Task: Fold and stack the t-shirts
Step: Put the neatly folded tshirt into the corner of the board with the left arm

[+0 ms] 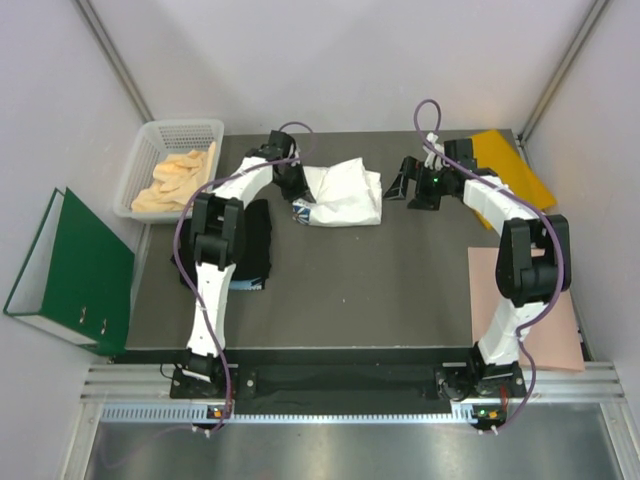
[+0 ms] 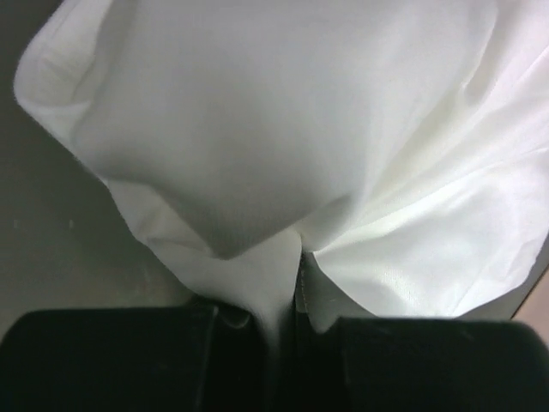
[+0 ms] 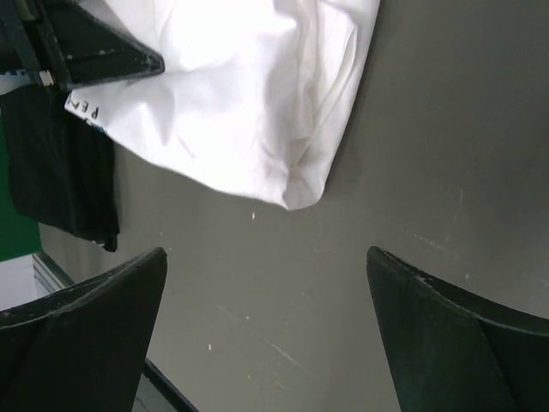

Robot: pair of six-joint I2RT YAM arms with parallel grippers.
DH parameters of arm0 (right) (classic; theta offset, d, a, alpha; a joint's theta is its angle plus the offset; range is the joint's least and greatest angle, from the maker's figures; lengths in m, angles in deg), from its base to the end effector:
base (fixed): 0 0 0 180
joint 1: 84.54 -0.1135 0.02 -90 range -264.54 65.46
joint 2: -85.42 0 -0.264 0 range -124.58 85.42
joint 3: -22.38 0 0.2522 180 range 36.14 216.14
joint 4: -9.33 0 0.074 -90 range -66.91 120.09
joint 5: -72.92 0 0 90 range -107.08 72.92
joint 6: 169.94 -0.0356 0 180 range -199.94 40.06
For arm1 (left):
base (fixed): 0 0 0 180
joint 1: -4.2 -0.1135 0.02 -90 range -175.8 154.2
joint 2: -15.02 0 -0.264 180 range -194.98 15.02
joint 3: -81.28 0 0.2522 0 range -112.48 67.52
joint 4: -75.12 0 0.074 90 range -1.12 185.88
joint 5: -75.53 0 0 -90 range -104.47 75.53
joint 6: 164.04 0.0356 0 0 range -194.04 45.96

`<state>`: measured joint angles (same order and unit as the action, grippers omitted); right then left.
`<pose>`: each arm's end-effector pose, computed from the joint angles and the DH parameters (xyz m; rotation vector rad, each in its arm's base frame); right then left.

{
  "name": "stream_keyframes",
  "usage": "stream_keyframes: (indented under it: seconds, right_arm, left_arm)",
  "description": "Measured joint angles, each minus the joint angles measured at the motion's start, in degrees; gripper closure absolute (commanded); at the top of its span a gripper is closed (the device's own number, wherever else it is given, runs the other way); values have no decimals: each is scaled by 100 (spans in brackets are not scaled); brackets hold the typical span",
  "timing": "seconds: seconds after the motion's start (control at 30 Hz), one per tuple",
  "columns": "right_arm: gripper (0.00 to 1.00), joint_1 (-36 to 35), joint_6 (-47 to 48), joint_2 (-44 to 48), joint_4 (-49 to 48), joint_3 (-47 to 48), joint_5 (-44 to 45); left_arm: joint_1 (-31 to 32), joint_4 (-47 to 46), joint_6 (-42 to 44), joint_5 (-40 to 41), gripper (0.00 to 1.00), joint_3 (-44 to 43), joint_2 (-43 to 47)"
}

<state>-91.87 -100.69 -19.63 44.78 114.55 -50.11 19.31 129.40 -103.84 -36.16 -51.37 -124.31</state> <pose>0.3977 0.0707 0.2347 0.0116 2.4346 0.9192 0.5012 -0.1490 0.1626 -0.2138 2.7143 -0.7505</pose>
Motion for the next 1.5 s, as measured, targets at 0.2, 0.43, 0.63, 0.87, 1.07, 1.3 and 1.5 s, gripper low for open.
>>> stream_keyframes:
  seconds: [0.2,0.43,0.63,0.87,1.07,1.3,1.5]
  right_arm:
    - [0,2,-68,2,-111,-120,-11]
    - [0,2,-142,2,-275,-190,-74]
    - [0,2,-146,2,-310,-199,-118]
    - [0,0,-155,2,-354,-227,-173]
    - [0,-4,-160,0,-365,-232,-227]
    - [0,-50,-146,-2,-341,-227,-282]
    - [0,-166,-39,-11,-203,-221,-260]
  left_arm:
    - [186,962,271,855,100,372,680]
    - [42,2133,442,1541,100,46,1471]
    - [-229,2715,415,1917,100,26,2085]
    - [-562,3086,306,2262,100,286,2662]
    - [-1117,3121,216,2308,100,1565,3469]
    - [-2006,3077,236,2258,100,2540,3571]
    - [-2516,3143,472,2295,100,2564,3530]
